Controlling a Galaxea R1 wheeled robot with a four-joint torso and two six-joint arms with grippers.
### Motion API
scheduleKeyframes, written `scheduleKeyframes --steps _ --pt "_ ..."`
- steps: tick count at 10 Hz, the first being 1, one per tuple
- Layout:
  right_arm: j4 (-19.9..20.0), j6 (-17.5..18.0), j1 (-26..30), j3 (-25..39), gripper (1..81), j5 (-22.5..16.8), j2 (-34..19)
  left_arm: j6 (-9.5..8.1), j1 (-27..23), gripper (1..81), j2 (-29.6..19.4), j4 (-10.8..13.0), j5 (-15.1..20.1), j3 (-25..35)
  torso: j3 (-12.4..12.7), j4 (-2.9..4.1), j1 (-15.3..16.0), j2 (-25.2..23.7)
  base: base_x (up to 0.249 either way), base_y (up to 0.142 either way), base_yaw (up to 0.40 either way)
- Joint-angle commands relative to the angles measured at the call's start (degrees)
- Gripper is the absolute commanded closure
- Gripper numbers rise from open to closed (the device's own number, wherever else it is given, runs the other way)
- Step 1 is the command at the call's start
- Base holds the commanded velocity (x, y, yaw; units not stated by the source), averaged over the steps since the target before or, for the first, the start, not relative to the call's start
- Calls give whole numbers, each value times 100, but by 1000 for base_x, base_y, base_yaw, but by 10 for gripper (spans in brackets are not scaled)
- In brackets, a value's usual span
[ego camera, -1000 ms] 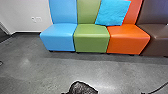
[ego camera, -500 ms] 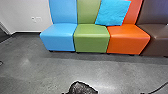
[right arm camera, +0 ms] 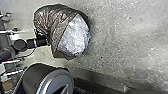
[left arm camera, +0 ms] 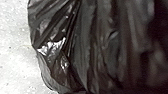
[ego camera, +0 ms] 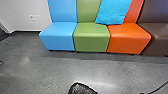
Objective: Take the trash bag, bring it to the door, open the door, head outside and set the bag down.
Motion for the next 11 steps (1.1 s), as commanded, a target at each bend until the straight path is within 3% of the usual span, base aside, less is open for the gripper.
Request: scheduleKeyframes --steps 1,5,9,10,11 --pt "178 -22 453 161 10 -331 -221 4 -460 811 -268 71 475 306 0 0 -356 553 0 0 0" --pt "169 -30 392 187 10 -296 -132 -48 -495 811 -822 1 423 1299 -4 0 -878 1399 0 0 0" --pt "169 -31 357 187 10 -278 -132 -66 -504 811 -1086 -43 396 1731 -9 0 -1409 2249 0 0 0" --pt "169 -31 348 178 10 -278 -132 -66 -504 811 -1086 -43 396 1731 193 0 -1543 2461 0 0 0" --pt "169 -31 339 170 10 -278 -132 -66 -504 811 -1095 -43 405 1731 560 0 -1665 2656 0 0 0"
